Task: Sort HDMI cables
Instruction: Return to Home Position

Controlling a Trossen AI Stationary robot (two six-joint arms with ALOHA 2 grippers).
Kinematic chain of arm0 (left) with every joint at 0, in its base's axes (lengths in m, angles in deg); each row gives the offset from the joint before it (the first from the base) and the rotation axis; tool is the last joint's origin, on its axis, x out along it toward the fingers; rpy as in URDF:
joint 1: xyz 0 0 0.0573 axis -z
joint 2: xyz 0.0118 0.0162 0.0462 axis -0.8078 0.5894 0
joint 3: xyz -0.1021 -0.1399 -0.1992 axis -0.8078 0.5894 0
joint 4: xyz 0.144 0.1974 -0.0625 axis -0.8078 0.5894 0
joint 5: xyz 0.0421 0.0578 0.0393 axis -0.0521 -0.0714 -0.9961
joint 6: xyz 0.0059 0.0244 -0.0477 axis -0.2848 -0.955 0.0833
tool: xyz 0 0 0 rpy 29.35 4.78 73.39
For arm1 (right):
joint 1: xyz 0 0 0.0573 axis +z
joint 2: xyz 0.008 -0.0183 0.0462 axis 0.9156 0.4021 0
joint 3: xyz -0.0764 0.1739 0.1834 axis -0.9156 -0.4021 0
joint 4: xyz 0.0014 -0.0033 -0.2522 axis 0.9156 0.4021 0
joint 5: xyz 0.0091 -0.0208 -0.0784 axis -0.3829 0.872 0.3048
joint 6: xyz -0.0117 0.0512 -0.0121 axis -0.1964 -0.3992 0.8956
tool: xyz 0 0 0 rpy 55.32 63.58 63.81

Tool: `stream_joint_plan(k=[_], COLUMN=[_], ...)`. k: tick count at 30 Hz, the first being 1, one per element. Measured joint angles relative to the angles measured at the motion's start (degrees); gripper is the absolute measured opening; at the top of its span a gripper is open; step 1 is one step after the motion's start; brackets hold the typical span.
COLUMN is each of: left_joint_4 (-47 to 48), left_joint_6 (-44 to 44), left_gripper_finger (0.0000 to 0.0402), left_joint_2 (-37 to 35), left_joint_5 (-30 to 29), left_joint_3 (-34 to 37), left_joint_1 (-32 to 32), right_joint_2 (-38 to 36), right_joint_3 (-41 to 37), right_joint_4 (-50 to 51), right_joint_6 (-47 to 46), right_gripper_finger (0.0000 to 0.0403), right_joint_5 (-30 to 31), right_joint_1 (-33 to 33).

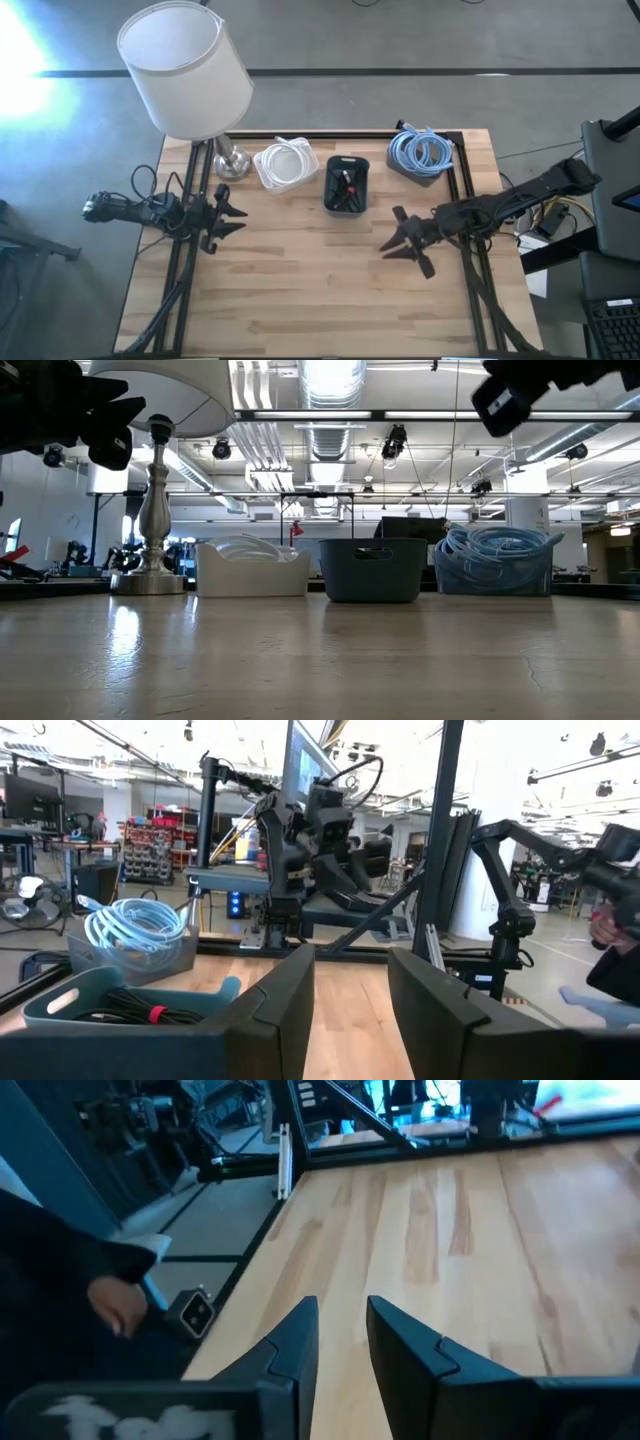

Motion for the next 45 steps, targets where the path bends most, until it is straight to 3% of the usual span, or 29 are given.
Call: stream_joint_plan(k=[16, 25, 33, 37, 45], left_joint_4=[0.1, 0.1, 0.1, 0.1, 0.5], left_joint_6=[0.0, 0.0, 0.0, 0.0, 0.0], left_gripper_finger=[0.0133, 0.0133, 0.0133, 0.0133, 0.0133], left_joint_2=[0.0, 0.0, 0.0, 0.0, 0.3], left_joint_5=[0.0, 0.0, 0.0, 0.0, 0.0], left_joint_3=[0.1, 0.1, 0.1, 0.1, 0.1], left_joint_1=[0.0, 0.0, 0.0, 0.0, 0.0], right_joint_2=[-30.7, -44.6, -52.5, -54.3, -54.1], right_joint_3=[-22.2, -26.9, -27.5, -27.2, -28.4], right_joint_4=[-3.4, -2.9, 4.1, 10.2, 10.3], right_joint_6=[-3.4, 3.3, 8.1, 4.4, 3.7], right_gripper_finger=[0.0076, 0.0070, 0.0082, 0.0087, 0.0091], right_joint_5=[3.5, 3.7, 9.6, 9.2, 7.5], right_joint_1=[0.0, 0.0, -0.1, 0.0, 0.0])
